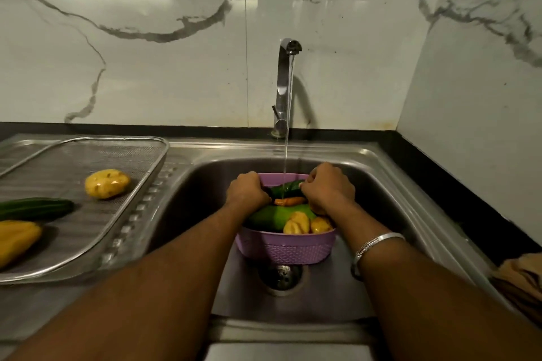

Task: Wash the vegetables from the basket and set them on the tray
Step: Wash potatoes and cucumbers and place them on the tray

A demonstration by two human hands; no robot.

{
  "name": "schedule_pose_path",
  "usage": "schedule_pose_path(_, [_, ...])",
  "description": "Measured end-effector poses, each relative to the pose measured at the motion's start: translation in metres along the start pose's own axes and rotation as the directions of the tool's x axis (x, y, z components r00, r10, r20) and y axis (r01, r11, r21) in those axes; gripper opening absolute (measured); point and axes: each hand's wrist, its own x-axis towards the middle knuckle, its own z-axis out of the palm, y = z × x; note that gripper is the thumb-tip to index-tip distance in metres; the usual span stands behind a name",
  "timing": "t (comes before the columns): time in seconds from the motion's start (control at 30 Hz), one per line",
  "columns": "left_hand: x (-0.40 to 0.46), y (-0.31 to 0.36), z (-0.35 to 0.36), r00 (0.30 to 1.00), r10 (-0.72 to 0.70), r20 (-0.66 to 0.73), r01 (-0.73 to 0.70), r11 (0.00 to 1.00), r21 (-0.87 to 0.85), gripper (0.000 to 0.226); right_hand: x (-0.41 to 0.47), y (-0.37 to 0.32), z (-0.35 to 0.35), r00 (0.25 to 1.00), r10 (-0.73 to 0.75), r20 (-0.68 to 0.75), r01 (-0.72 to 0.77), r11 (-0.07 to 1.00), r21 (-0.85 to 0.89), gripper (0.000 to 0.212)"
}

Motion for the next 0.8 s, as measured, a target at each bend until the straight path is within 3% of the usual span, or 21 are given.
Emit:
schedule_pose_path(0.13, [-0.002, 0.004, -0.008, 0.997, 0.012, -0.072, -0.018, 0.996, -0.088, 0.033, -0.003, -0.001, -0.001, 0.999, 0.003, 0.032, -0.004, 0.999, 0.042, 0.022])
schedule_pose_path(0.23, [-0.002, 0.013, -0.021, 0.967, 0.108, -0.230, -0.149, 0.974, -0.168, 0.017, -0.002, 0.000, -0.001, 0.999, 0.004, 0.035, -0.008, 0.993, 0.116, 0.022])
schedule_pose_path(0.33, [-0.011, 0.025, -0.026, 0.926, 0.235, -0.296, -0.324, 0.897, -0.300, 0.022, -0.002, -0.005, -0.002, 0.997, -0.060, 0.053, 0.034, 0.914, 0.404, 0.033])
schedule_pose_path(0.4, [-0.018, 0.029, -0.025, 0.947, 0.213, -0.241, -0.309, 0.809, -0.499, 0.027, -0.007, -0.015, -0.005, 0.985, -0.076, 0.153, -0.041, 0.762, 0.646, 0.032])
schedule_pose_path(0.47, [-0.022, 0.028, -0.022, 0.974, 0.169, -0.150, -0.226, 0.714, -0.662, 0.031, -0.012, -0.021, -0.007, 0.940, -0.094, 0.327, -0.204, 0.613, 0.763, 0.033])
schedule_pose_path(0.6, [-0.028, 0.030, -0.023, 0.991, 0.133, 0.023, -0.063, 0.612, -0.789, 0.031, -0.016, -0.020, -0.004, 0.905, -0.146, 0.400, -0.227, 0.630, 0.743, 0.032])
schedule_pose_path(0.67, [-0.029, 0.028, -0.028, 0.977, 0.179, 0.118, 0.001, 0.545, -0.839, 0.020, -0.017, -0.024, -0.004, 0.922, -0.114, 0.369, -0.224, 0.620, 0.752, 0.030])
schedule_pose_path(0.73, [-0.030, 0.024, -0.029, 0.945, 0.259, 0.200, 0.055, 0.479, -0.876, 0.029, -0.020, -0.027, -0.004, 0.934, -0.048, 0.354, -0.258, 0.595, 0.762, 0.027])
schedule_pose_path(0.8, [-0.027, 0.021, -0.024, 0.951, 0.273, 0.142, -0.020, 0.514, -0.858, 0.033, -0.020, -0.031, -0.001, 0.936, -0.016, 0.352, -0.279, 0.573, 0.770, 0.027])
